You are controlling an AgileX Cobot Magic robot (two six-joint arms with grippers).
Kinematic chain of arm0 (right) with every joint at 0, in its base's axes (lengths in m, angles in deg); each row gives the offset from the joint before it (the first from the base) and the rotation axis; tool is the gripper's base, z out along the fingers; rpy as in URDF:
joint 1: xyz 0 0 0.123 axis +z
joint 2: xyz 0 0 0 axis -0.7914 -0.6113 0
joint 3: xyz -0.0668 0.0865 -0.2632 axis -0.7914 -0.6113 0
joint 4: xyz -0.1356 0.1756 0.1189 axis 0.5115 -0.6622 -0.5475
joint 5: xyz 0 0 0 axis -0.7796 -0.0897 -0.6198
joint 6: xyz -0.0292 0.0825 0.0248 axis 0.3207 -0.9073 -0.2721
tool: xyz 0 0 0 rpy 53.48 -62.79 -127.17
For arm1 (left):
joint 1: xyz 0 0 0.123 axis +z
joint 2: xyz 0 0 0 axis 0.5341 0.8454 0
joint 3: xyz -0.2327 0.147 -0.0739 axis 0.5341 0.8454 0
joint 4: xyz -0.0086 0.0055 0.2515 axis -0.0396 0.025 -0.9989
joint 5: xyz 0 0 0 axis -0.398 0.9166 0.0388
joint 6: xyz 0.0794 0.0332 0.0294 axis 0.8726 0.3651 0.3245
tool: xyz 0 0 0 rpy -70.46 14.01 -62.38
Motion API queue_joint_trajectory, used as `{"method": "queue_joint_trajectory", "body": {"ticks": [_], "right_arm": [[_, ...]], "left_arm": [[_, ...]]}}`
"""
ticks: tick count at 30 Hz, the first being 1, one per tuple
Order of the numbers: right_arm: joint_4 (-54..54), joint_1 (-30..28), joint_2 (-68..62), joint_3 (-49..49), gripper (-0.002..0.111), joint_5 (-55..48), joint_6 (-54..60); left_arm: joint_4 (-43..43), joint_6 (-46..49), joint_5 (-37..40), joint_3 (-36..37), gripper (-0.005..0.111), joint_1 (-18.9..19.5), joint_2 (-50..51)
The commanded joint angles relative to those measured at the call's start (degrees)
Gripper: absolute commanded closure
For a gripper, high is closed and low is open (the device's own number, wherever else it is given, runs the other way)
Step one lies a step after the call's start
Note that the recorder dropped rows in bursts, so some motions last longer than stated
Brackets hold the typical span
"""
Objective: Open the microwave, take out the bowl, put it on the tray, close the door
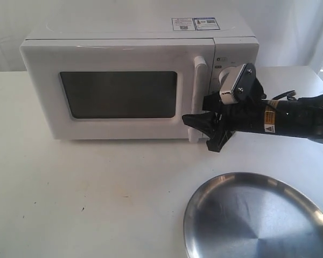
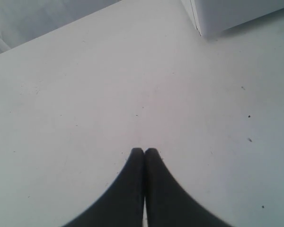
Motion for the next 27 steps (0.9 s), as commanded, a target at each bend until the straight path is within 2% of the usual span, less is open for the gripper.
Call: {"method": "queue_joint_trajectory", "body": {"ticks": [1, 15, 27], "right_arm": [[4.0, 0.8, 3.9, 3.3, 0.108, 14.2, 6.5], [8.0, 4.0, 8.8, 3.2, 0.108, 14.2, 4.4], [9.0, 3.9, 14.7, 3.2, 0.108, 14.2, -7.3]], "left_arm": [[0.1, -0.2, -0.1, -0.1, 0.107, 0.1, -0.1], [0.1, -0.2, -0.1, -0.1, 0.107, 0.1, -0.1], [0.1, -0.2, -0.1, -0.1, 0.107, 0.1, -0.1]]}}
